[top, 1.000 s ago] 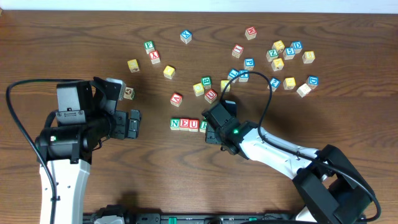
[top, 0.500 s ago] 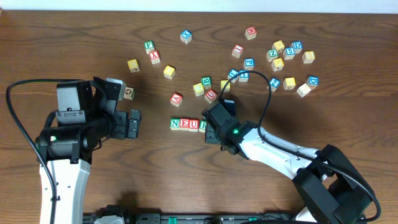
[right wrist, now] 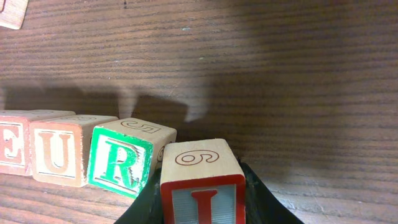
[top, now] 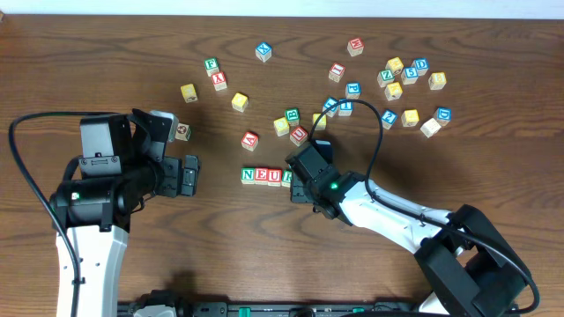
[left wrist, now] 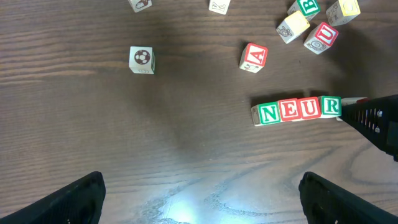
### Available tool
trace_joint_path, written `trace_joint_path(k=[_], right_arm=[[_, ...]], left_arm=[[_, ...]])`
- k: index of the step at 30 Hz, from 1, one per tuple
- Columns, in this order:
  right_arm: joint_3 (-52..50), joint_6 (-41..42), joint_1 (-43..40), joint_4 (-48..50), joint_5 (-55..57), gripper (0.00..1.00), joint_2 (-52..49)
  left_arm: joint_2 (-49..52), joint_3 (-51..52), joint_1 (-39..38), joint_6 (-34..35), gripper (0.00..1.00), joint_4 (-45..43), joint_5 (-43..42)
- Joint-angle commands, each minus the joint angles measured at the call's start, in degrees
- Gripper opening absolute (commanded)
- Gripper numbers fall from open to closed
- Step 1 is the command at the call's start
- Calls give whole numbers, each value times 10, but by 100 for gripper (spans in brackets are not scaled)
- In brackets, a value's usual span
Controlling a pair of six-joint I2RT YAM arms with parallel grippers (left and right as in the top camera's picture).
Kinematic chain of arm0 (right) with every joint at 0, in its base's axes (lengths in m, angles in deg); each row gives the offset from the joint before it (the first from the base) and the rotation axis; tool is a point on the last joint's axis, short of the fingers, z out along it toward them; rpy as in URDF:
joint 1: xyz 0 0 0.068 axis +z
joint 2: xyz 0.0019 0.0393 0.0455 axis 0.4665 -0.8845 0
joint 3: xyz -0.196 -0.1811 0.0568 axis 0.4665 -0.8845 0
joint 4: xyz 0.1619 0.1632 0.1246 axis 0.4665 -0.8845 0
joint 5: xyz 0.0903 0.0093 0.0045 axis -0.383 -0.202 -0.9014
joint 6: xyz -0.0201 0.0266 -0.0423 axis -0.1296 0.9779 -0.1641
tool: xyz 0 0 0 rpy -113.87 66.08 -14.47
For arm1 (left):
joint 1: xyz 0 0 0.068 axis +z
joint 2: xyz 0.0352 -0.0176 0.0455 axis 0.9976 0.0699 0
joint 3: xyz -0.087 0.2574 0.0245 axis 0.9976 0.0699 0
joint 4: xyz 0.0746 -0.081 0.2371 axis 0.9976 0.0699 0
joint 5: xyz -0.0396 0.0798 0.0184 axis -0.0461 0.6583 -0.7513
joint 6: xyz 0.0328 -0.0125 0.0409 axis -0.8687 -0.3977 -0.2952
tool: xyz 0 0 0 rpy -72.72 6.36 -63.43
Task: Spell out NEURIPS
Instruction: 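Lower the red I block beside the green R block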
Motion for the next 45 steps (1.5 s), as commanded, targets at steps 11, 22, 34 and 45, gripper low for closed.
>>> trace_joint_path(k=[11,22,34,45], right_arm=[[3,-42,3,8,10,2,-6],[3,-65,3,11,12,1,-7],[3,-84,3,18,12,2,-9],[3,-84,2,19,12,2,-12]], left_arm=[[-3,-12,3,-7,98,0,-7],[-3,-12,3,-7,98,0,-7],[-3,-12,3,-7,98,0,-7],[-3,-12,2,-7,98,0,-7]])
